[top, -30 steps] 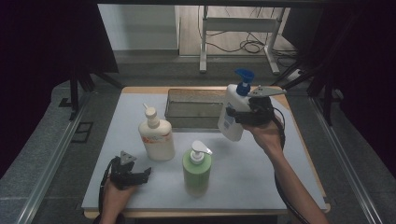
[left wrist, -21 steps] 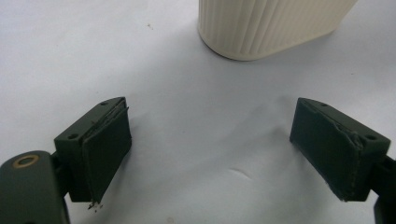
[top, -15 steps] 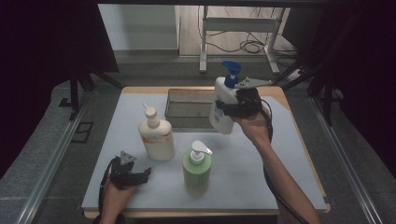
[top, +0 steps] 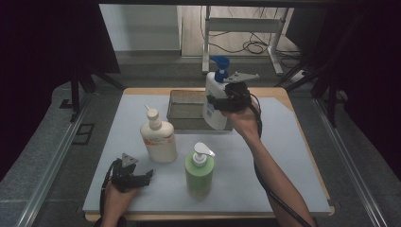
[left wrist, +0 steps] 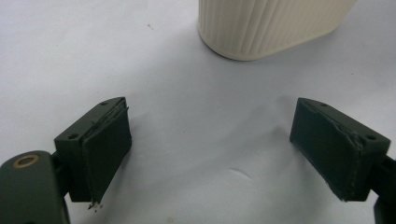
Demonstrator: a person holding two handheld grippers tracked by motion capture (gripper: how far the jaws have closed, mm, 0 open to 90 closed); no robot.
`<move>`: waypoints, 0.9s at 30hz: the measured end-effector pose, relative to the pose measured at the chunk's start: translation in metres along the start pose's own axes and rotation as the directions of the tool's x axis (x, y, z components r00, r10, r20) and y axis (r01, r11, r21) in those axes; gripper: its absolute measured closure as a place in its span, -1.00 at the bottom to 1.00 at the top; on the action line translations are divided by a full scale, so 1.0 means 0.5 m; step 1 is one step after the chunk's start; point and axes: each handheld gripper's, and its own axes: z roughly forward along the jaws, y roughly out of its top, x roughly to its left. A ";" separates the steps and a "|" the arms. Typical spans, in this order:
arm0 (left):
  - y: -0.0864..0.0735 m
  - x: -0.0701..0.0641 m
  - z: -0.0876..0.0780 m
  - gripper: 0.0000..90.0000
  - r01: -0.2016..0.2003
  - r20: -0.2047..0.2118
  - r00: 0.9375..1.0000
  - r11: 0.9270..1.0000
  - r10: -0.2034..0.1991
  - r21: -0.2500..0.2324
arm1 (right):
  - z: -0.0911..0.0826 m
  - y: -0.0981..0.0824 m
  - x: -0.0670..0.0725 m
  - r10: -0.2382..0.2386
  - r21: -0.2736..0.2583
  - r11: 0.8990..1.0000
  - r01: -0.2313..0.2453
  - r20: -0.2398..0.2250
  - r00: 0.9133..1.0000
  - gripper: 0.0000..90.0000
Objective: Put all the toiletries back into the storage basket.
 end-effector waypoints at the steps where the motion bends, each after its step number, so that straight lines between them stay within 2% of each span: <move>1: 0.000 0.000 0.000 -0.73 0.000 0.000 1.000 1.000 0.000 0.000 | 0.004 0.003 0.002 0.000 -0.001 1.000 0.000 0.000 1.000 -0.16; 27: 0.000 0.000 0.000 -0.73 0.001 0.000 1.000 1.000 -0.001 -0.001 | 0.103 0.063 0.039 -0.008 -0.017 1.000 0.008 0.016 1.000 -0.16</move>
